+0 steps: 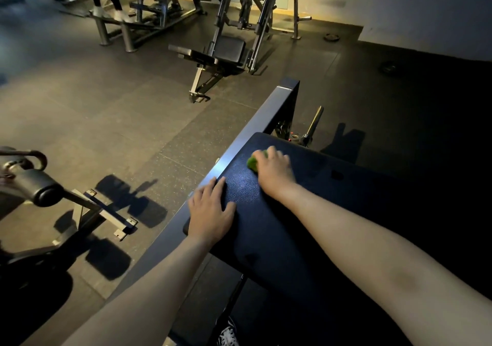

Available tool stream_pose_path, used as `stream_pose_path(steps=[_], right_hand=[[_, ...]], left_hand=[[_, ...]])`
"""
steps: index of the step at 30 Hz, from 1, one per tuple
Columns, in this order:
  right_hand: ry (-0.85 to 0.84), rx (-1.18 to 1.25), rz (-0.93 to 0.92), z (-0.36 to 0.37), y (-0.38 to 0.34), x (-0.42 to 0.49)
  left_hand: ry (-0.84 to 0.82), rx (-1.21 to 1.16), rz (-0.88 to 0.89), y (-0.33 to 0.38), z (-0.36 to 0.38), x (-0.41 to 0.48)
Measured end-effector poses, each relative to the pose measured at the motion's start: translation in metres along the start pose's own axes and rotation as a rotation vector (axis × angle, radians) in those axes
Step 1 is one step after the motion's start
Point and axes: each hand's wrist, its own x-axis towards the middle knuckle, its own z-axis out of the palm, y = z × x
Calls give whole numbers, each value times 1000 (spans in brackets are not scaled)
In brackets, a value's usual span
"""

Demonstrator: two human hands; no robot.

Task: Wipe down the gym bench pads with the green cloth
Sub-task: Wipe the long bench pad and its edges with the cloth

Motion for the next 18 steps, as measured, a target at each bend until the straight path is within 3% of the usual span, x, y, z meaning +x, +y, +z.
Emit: stream_pose_path(steps=[5, 9, 12, 18], right_hand=[[33, 53, 174, 8, -4, 6], [-70, 177, -21, 9, -39, -12], [-135, 268, -203, 10, -67, -37], [-168, 270, -274, 6, -49, -45]], left_hand=[[-13, -76, -22, 0, -4, 1], [-68, -110, -35, -4, -5, 1], [-18, -137, 29, -16, 0, -7], [74, 3, -60, -15, 5, -43]])
